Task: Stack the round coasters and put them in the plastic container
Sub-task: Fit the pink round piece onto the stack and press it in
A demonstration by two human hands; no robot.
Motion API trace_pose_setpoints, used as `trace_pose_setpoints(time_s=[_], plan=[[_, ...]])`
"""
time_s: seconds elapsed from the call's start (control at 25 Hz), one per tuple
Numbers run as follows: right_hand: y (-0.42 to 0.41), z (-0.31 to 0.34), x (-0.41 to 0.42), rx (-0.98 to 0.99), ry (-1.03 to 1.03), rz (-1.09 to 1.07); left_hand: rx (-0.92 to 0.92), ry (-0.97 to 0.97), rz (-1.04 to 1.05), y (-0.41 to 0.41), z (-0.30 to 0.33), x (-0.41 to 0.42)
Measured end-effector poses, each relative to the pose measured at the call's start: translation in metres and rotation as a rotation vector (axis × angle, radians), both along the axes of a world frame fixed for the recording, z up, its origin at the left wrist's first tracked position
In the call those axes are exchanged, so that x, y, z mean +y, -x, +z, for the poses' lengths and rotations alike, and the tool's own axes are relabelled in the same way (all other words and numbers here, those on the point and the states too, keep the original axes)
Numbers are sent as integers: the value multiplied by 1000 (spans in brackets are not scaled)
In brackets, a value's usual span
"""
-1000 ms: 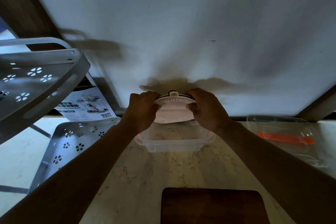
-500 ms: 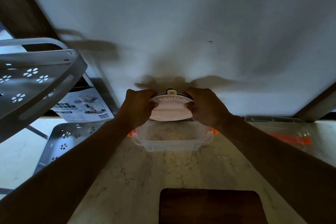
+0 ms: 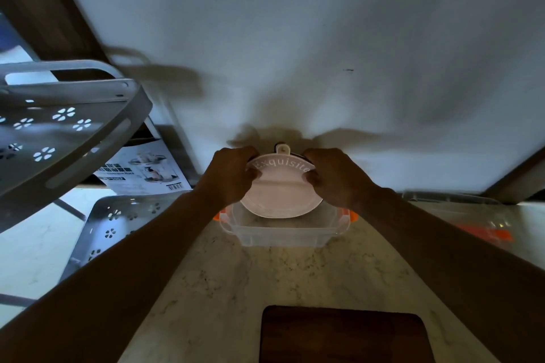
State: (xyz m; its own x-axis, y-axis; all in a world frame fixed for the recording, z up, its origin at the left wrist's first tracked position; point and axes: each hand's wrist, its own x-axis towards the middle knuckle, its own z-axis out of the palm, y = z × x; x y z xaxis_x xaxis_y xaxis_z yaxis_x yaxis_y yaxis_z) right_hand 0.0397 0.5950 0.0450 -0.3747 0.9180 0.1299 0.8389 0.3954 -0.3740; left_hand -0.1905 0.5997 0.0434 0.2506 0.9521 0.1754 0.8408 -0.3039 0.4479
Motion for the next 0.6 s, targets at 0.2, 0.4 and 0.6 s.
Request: trace_pose_setpoints(time_s=[0.2, 0.4, 0.6], plan=[[-2, 1, 6, 6, -41, 19, 2, -50, -51, 7, 1, 4], [-1, 0, 5, -22, -16, 27, 32, -28, -61, 6, -4, 10], [1, 2, 5, -31, -55, -27, 98, -122, -101, 3, -2, 11]])
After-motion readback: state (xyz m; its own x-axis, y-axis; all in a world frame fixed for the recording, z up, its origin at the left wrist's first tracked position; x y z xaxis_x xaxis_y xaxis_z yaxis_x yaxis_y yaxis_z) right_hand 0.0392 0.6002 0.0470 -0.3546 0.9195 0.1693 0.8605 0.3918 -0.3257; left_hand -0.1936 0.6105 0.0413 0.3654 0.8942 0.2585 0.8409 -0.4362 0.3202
